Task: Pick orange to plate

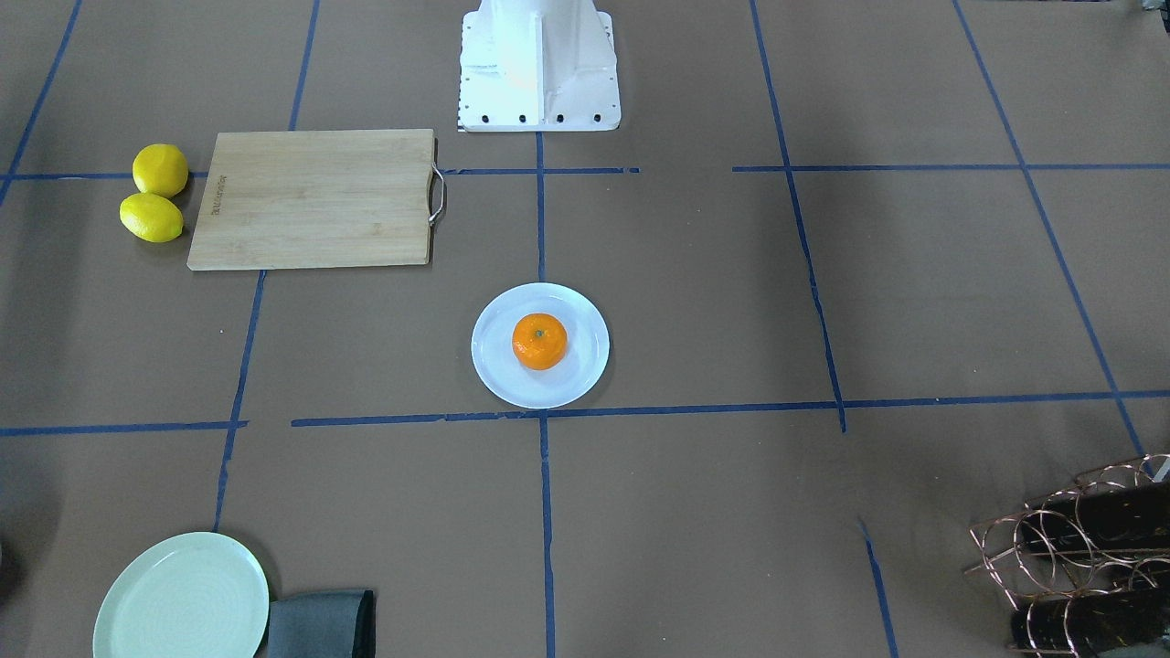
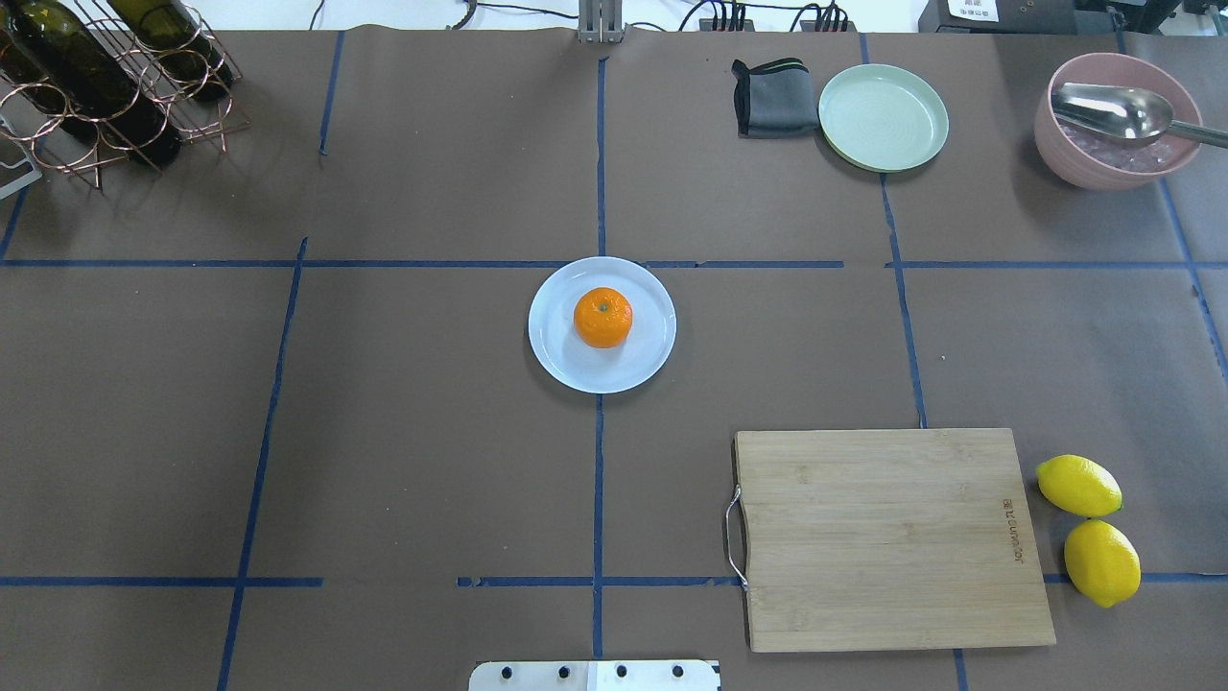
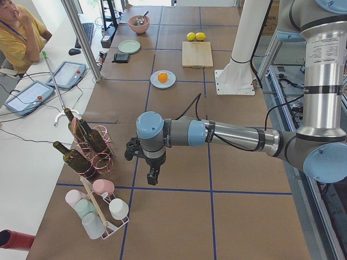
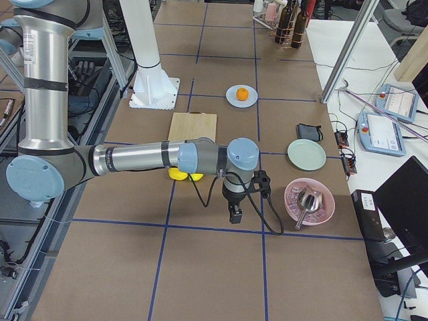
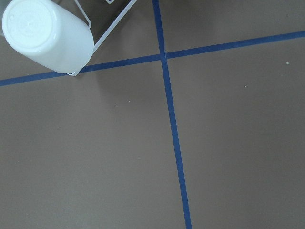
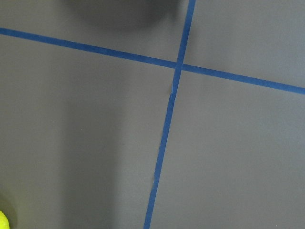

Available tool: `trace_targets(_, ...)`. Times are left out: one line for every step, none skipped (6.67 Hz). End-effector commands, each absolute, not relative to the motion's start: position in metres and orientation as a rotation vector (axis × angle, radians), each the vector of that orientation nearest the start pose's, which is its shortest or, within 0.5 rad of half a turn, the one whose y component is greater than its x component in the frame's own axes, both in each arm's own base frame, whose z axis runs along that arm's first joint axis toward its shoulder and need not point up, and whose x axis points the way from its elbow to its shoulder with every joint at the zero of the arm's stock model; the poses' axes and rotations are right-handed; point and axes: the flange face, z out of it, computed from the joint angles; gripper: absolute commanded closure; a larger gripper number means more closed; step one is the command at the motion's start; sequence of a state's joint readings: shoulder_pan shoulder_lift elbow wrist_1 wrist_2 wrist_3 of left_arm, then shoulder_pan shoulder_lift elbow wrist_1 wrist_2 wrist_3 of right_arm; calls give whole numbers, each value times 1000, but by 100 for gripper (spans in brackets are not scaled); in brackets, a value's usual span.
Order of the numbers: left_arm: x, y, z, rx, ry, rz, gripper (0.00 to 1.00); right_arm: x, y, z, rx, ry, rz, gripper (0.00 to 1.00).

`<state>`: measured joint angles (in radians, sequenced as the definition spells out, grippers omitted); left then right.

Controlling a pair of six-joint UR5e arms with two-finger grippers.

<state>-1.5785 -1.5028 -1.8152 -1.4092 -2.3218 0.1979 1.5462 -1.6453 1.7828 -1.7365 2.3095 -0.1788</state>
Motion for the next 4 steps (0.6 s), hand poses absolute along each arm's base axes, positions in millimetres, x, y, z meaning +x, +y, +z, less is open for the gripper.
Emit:
trace_targets(-69, -459, 586, 96, 741, 191, 0, 54, -456, 608, 31, -749, -181, 0)
trace_targets(-69, -459, 585, 98, 740, 190, 0, 54, -456, 608, 28, -751, -175, 0)
trace_targets(-69, -458, 586, 97, 741, 189, 0, 54, -456, 608, 28, -754, -174, 0)
trace_targets(-69, -459, 584, 100, 740, 190, 0, 54, -456, 608, 27, -754, -171, 0)
